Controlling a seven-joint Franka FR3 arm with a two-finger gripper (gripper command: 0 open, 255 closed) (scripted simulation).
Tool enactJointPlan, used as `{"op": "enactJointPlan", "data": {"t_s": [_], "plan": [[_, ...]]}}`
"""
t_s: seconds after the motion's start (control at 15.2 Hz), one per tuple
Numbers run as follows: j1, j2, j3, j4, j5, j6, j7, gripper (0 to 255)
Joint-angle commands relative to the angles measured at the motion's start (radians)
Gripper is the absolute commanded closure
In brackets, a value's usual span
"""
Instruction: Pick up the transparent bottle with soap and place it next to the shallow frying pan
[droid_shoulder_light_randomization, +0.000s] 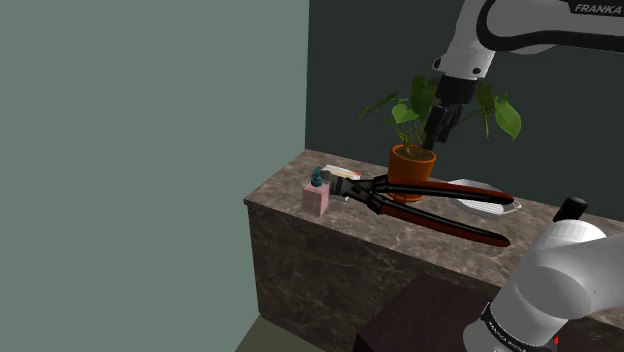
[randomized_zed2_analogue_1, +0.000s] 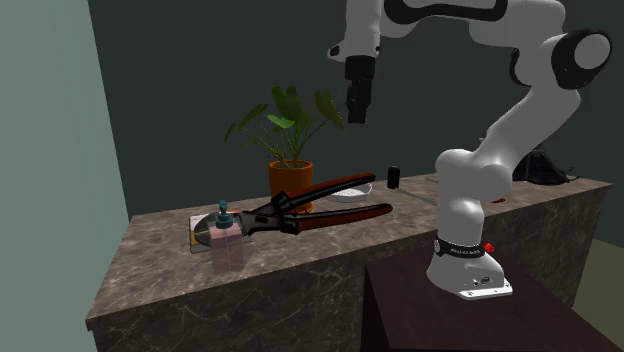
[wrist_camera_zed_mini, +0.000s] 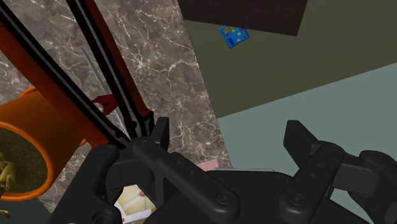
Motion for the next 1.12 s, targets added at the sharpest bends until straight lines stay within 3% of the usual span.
{"op": "enactJointPlan", "data": {"t_s": [0.0, 0.53, 1.06], "plan": [[0.000, 0.000, 0.000, 0.000, 0.000, 0.000, 0.000, 0], [0.014, 0.264, 0.085, 0.062, -0.025, 0.191, 0.066, 0], [0.018, 0.560, 0.158, 0.211, -0.098, 0.320, 0.151, 0]]}}
